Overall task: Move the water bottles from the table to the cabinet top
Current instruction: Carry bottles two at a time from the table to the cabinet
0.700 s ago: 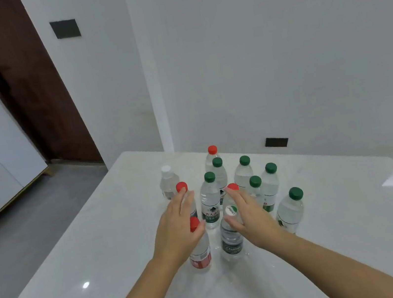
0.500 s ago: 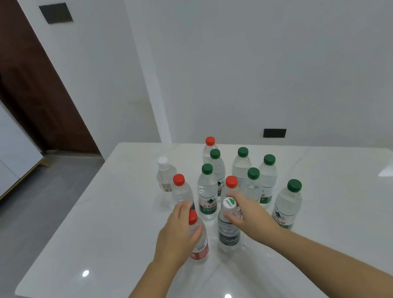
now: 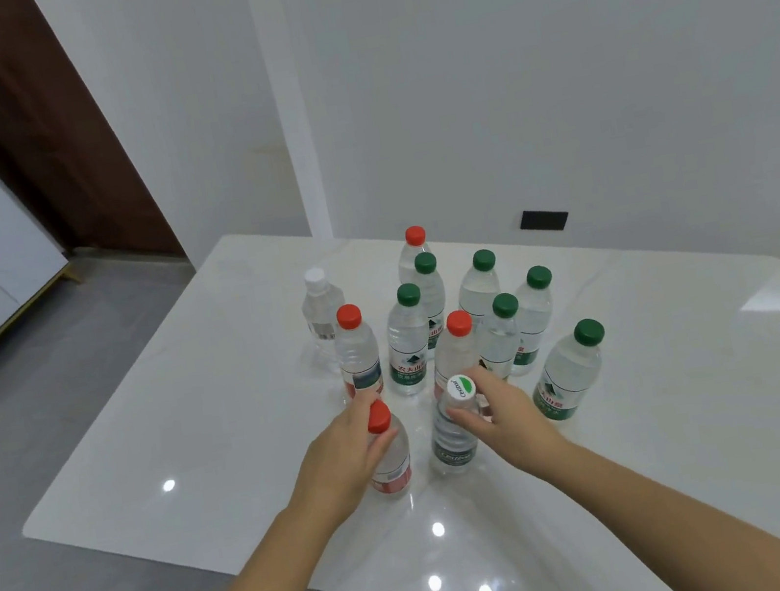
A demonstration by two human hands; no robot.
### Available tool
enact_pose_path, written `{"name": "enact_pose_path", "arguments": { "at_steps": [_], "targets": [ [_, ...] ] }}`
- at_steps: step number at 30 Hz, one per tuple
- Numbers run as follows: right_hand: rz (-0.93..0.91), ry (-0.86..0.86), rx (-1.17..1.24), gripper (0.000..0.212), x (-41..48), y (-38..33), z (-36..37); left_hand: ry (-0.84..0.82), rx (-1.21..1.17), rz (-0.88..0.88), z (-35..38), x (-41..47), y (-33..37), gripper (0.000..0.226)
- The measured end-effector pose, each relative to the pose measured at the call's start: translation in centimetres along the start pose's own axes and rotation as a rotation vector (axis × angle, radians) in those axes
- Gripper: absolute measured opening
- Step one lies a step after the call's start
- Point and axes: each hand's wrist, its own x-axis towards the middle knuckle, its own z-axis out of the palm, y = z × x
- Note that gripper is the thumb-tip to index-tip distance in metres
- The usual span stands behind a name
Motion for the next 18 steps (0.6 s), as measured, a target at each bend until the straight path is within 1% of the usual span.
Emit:
{"name": "enact_pose_path", "arguments": {
  "at_steps": [1, 3, 4, 6, 8, 10, 12, 14, 18],
  "targets": [
    [0.02, 0.006, 0.057, 0.034, -0.1, 0.1, 0.2, 0.013, -0.067, -0.014, 0.3, -0.1, -0.3, 0.035],
    [0.077, -0.021, 0.152, 0.051, -0.4, 0.6, 0.6, 0.017, -0.248, -0.074, 1.1, -0.1, -1.1, 0.042],
    [0.102, -0.035, 0.183, 0.06, -0.4, 1.1, 1.0, 0.006, -0.343, -0.116, 1.6, -0.2, -1.4, 0.051],
    [0.142, -0.051, 0.234, 0.076, -0.7, 2.5, 1.8, -0.019, -0.476, -0.216, 2.9, -0.4, -2.2, 0.075],
    [0.179, -0.064, 0.269, 0.087, -0.8, 4.0, 2.7, -0.011, -0.538, -0.287, 4.6, -0.5, -3.2, 0.099],
    [0.211, -0.074, 0.291, 0.1, -0.7, 5.5, 3.6, 0.009, -0.576, -0.33, 6.5, -0.5, -4.4, 0.112],
    [0.229, -0.083, 0.303, 0.109, -0.5, 6.8, 4.6, 0.031, -0.598, -0.391, 8.2, -0.6, -5.3, 0.115],
    [0.231, -0.084, 0.321, 0.11, -0.2, 7.9, 5.5, 0.082, -0.625, -0.431, 9.5, -0.6, -5.7, 0.112],
    [0.245, -0.058, 0.34, 0.101, 0.7, 9.0, 7.1, 0.207, -0.66, -0.476, 11.3, -0.3, -5.2, 0.085]
  ]
}}
